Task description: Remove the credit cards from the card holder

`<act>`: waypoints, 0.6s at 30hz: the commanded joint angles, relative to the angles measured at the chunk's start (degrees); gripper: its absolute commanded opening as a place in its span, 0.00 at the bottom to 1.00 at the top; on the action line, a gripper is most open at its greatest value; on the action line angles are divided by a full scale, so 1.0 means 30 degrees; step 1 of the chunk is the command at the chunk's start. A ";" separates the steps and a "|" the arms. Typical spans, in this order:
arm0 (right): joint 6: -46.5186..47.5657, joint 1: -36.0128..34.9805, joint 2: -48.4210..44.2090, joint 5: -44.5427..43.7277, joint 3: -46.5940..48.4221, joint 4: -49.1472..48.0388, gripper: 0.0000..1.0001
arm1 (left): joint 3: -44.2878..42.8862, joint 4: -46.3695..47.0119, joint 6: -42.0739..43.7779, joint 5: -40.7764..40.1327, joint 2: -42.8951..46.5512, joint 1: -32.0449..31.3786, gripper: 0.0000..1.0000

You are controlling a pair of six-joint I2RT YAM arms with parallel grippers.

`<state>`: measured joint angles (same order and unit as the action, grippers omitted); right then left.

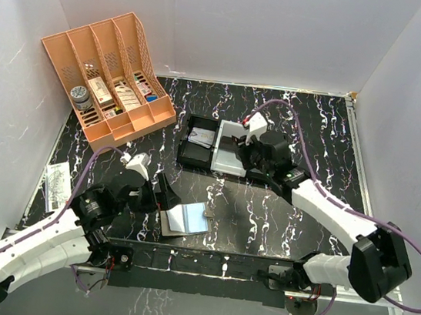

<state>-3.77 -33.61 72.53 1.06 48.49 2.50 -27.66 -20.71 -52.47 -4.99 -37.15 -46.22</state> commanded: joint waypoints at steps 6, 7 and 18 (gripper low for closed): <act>1.0885 -0.0997 0.2652 -0.3112 0.2169 -0.0634 0.00 | -0.0407 -0.2297 -0.0114 -0.1513 0.1064 0.0034 0.99; 1.1363 -0.0987 0.3071 -0.3236 0.2352 -0.0630 0.00 | -0.0443 -0.2384 -0.0070 -0.1501 0.1072 0.0040 0.99; 1.4706 -0.0991 0.7709 -0.5374 0.5102 0.0006 0.00 | -0.0387 -0.2829 -0.0418 -0.1127 0.0621 0.0040 0.99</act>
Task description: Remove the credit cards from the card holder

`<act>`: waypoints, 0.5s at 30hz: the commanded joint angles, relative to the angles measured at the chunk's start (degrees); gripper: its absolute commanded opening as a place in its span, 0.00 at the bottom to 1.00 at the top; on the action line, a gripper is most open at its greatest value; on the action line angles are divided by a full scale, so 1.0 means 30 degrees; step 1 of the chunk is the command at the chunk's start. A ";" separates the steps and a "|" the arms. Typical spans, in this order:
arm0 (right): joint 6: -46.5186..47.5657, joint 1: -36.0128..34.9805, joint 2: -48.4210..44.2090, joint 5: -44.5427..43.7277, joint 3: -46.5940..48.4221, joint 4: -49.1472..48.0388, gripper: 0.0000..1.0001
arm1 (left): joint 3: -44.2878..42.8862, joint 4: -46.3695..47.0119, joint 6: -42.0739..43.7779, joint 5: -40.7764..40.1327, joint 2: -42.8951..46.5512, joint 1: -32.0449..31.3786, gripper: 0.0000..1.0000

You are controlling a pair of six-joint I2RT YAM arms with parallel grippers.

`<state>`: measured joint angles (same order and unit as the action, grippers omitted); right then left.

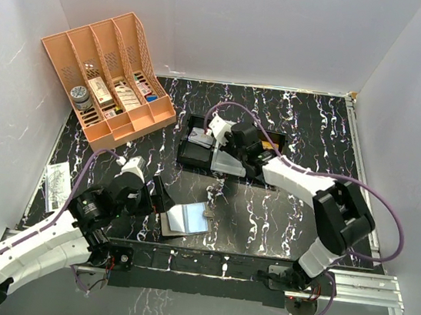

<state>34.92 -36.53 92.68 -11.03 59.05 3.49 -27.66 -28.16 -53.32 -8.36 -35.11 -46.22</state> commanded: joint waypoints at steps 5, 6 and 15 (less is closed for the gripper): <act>0.2731 -0.0011 0.2855 -0.1340 0.2417 -0.0890 0.00 | -0.0514 0.0098 -0.0192 0.0426 0.0013 0.0039 0.99; 0.2913 -0.0035 0.3247 -0.1437 0.2585 -0.1037 0.00 | -0.0555 0.0188 -0.0260 0.0551 0.0015 0.0026 0.99; 0.4980 -0.0007 0.5814 -0.2218 0.2990 -0.3698 0.00 | -0.0432 0.0585 0.0118 0.1305 0.0067 0.0049 0.99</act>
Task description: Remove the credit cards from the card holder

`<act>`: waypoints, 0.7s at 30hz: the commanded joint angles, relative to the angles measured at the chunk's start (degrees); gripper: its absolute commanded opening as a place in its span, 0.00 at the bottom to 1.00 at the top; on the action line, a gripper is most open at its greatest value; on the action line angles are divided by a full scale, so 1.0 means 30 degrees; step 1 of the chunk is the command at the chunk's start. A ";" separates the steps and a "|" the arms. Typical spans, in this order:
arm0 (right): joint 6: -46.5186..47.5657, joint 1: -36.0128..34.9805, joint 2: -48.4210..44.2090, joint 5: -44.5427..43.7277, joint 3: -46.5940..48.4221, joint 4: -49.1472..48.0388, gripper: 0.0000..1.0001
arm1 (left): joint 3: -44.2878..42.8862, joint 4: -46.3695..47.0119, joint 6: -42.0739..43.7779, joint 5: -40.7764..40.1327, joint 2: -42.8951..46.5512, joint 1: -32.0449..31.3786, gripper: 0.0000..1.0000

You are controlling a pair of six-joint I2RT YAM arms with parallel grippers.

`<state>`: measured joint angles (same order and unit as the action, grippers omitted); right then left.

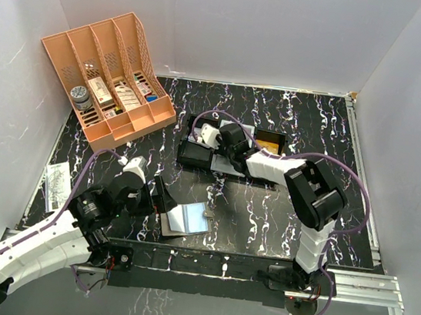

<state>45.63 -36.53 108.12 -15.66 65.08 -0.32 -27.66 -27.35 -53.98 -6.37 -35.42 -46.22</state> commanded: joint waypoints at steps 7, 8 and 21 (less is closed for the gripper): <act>0.1227 0.0010 0.1215 -0.0092 0.1057 -0.2096 0.05 | 0.0521 0.1782 0.0336 0.1778 0.0811 0.0025 0.99; 0.1201 0.0011 0.1167 0.0019 0.0893 -0.2118 0.08 | 0.0563 0.1759 0.0312 0.1795 0.0819 0.0025 0.99; 0.0394 0.0005 0.0422 0.0223 -0.0188 -0.2662 0.43 | 0.1095 0.2834 0.0630 0.2721 0.1490 0.0043 0.98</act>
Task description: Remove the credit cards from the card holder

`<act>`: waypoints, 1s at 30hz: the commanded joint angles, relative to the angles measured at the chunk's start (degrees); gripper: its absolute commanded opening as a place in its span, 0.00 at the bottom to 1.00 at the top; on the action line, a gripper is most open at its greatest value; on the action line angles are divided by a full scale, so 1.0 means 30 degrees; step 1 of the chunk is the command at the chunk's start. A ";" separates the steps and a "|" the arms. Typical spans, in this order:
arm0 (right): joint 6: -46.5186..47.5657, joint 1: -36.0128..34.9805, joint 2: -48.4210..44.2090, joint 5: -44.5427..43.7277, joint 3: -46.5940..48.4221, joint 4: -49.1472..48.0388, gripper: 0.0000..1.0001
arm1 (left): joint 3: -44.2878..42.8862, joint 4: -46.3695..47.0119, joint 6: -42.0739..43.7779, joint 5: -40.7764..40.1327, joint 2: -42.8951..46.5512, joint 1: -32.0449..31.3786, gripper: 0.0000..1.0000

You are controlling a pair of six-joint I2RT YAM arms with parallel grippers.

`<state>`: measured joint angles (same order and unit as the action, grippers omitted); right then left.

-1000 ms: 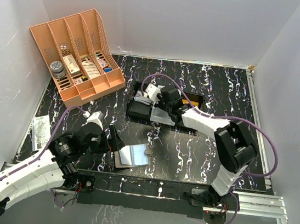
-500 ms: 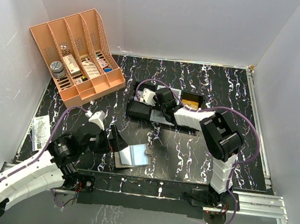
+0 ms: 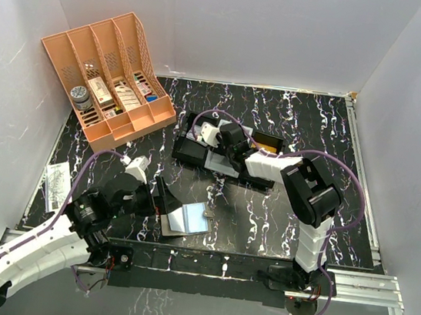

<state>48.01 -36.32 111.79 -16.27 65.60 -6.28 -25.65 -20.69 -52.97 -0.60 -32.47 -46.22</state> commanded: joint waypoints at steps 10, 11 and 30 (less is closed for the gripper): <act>-0.2392 -0.0045 -0.2277 0.2039 -0.0238 -0.0296 0.52 | 0.0563 0.0771 0.0400 0.1969 -0.0075 0.0043 0.96; -0.2619 -0.0041 -0.2431 0.2192 -0.0220 -0.0266 0.52 | 0.0557 0.0773 0.0401 0.2025 -0.0130 0.0027 0.96; -2.7527 -0.0084 -0.8314 1.3446 -0.4285 0.4286 0.42 | 0.1220 0.1421 -0.0278 0.2820 -0.2343 0.0028 0.63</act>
<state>-12.32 -36.32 89.58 11.42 62.59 5.41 -23.00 -17.82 -53.28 5.74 -39.00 -46.22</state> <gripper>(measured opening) 0.431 0.669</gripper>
